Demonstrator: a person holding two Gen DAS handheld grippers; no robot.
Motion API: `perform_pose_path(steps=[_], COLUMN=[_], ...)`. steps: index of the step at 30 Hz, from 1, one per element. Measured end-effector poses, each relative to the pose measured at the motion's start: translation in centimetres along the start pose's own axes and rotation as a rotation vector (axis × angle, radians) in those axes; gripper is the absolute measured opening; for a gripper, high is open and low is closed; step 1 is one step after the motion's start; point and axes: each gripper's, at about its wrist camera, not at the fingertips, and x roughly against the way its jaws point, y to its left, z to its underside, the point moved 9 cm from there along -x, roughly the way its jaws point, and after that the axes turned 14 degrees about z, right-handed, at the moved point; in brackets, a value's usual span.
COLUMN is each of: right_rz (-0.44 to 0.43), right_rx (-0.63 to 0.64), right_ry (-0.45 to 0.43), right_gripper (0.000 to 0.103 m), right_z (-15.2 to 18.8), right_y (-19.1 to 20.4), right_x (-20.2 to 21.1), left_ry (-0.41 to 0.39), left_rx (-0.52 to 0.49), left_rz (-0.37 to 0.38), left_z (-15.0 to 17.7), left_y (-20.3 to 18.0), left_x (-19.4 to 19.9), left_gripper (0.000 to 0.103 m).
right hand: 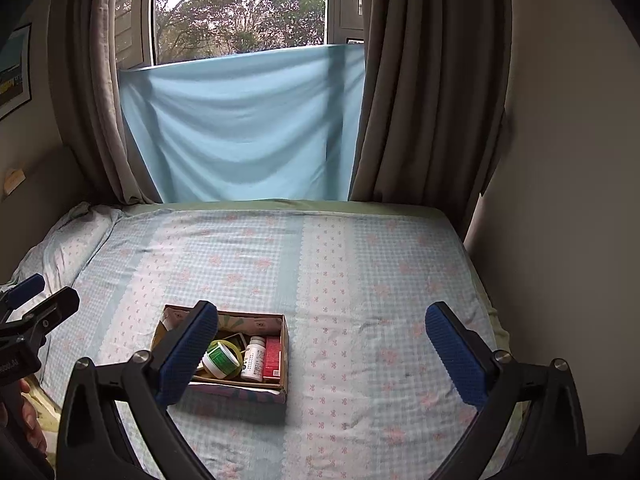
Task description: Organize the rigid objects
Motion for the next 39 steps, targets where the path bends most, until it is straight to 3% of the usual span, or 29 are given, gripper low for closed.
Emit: perform_pose_path(steps=[39], right_rz=[0.024], right_rx=[-0.032], right_ry=[-0.002], right_gripper=[0.103], right_z=[-0.37], right_y=[-0.53], right_x=[0.2], left_ry=[0.004], left_rx=[-0.053], left_rz=[0.008], left_z=[-0.21], left_y=[-0.9], left_x=[-0.26], left_gripper=[0.103])
